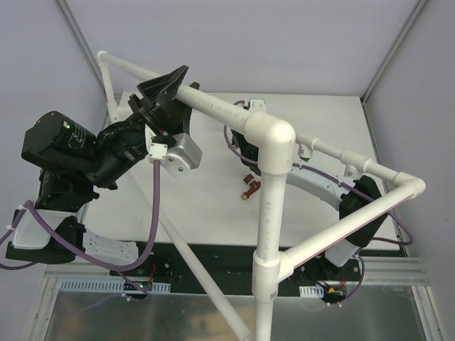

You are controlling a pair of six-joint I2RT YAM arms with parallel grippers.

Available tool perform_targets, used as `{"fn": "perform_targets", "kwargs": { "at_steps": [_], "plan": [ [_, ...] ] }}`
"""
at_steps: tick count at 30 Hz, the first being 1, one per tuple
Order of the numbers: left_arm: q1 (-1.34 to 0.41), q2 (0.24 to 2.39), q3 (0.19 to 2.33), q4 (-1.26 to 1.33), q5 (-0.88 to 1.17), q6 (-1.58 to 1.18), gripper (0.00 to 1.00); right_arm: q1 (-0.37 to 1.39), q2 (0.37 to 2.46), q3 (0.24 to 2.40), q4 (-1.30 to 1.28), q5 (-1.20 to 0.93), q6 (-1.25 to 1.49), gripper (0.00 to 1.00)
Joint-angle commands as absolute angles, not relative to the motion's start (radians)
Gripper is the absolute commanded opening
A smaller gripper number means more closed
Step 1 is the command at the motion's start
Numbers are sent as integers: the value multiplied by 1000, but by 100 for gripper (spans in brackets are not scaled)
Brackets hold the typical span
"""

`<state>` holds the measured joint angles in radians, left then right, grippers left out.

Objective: Install the water faucets
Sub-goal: Adjust the adaptor at the center of the board.

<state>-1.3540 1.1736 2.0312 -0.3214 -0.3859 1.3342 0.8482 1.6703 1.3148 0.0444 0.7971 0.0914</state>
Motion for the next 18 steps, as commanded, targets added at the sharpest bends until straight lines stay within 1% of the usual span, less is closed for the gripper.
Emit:
{"fn": "perform_targets", "kwargs": {
  "at_steps": [1,7,14,18],
  "plan": [
    [-1350,1058,2095,44,-411,1416,0,807,1566,1321,-94,759,159,54],
    [-1350,1060,2050,64,-411,1413,0,813,1539,1212,-68,675,207,54],
    [-1350,1066,1991,94,-423,1411,0,850,1531,1091,-5,652,200,54],
    [-1350,1083,1999,94,-433,1410,0,905,1500,985,125,673,140,56]
  ]
}}
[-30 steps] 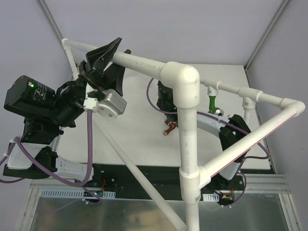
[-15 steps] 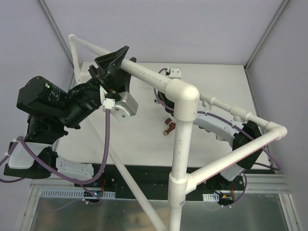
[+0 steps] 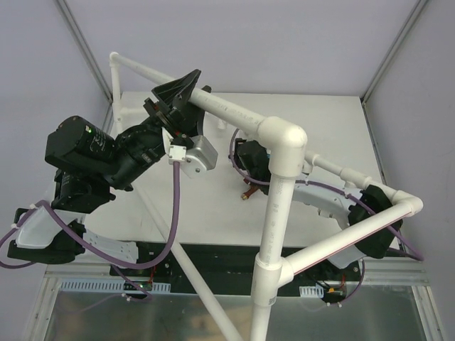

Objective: Install the water faucets
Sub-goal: Adjust the adaptor at the center of the board.

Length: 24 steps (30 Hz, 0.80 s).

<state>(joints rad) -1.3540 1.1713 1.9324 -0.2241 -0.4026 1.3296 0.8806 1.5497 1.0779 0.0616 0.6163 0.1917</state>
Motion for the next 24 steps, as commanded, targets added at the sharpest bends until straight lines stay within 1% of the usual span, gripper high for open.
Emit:
{"fn": "perform_targets", "kwargs": {
  "at_steps": [1,4,9,11,16,24],
  "plan": [
    [-1350,1088,1997,94,-434,1408,0,923,1490,953,164,679,120,56],
    [-1350,1092,1991,95,-443,1405,0,969,1457,858,262,698,77,58],
    [-1350,1080,1967,106,-453,1396,0,1060,1370,756,327,666,6,59],
    [-1350,1077,1954,112,-457,1394,0,1110,1329,707,366,654,-67,61],
    [-1350,1078,1931,129,-459,1394,0,1228,1244,626,428,681,-182,64],
    [-1350,1074,1930,140,-462,1391,0,1371,1056,537,327,784,-65,66]
  ]
}}
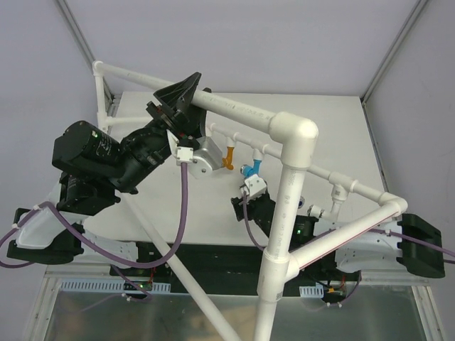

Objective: Install the water faucets
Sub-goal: Adjust the adaptor at the center of the board.

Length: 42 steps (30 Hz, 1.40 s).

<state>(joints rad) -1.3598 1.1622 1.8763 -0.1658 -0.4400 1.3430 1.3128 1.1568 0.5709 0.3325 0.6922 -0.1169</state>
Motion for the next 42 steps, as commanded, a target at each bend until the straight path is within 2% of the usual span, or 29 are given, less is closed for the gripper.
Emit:
{"fn": "perform_targets", "kwargs": {
  "at_steps": [1,13,17,20,23,26,28,32,38,42],
  "plan": [
    [-1348,1072,1931,140,-462,1391,0,1391,1037,519,318,808,-51,66],
    [-1348,1089,1944,141,-454,1399,0,1652,839,531,-99,1044,325,68],
    [-1350,1091,1944,140,-457,1407,0,1699,859,613,-433,1126,572,68],
    [-1348,1083,1941,137,-457,1401,0,1727,926,699,-807,1218,811,68],
    [-1350,1078,1942,135,-454,1394,0,1741,1014,797,-1136,1285,1094,68],
    [-1348,1077,1942,132,-457,1397,0,1744,1100,874,-1482,1351,1508,68],
    [-1350,1075,1940,130,-460,1397,0,1744,1144,906,-1638,1382,1682,68],
    [-1350,1068,1940,124,-468,1401,0,1709,1140,942,-1667,1440,1690,71],
    [-1350,1039,1934,118,-482,1402,0,1606,974,968,-1666,1520,1695,70],
    [-1350,1029,1936,109,-499,1410,0,1565,910,1040,-1585,1591,1470,70]
  ]
}}
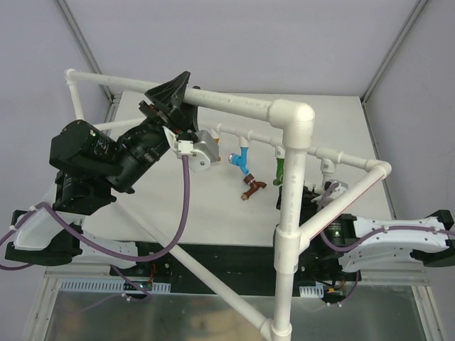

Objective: Install the water faucets
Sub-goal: Adjust the adaptor at the center of the board.

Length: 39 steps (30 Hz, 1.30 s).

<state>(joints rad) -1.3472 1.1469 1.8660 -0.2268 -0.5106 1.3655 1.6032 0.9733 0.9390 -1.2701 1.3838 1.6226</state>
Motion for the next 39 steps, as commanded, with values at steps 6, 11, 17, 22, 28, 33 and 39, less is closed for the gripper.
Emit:
{"fn": "perform_targets", "kwargs": {
  "at_steps": [6,11,17,22,28,33,39],
  "plan": [
    [-1350,1034,1948,104,-522,1433,0,1559,862,1156,-1583,1623,1272,70],
    [-1348,1046,1968,94,-541,1454,0,1563,831,1215,-1519,1628,1083,70],
    [-1350,1051,1970,98,-561,1473,0,1594,760,1288,-1347,1606,714,70],
    [-1350,1046,1950,109,-566,1483,0,1597,591,1207,-765,1395,97,71],
    [-1350,1051,1954,112,-560,1483,0,1597,606,1157,-834,1281,192,71],
    [-1350,1061,1973,109,-557,1480,0,1597,608,1065,-825,1229,262,71],
    [-1350,1068,1973,106,-557,1485,0,1595,456,960,-697,1244,301,71]
  ]
}}
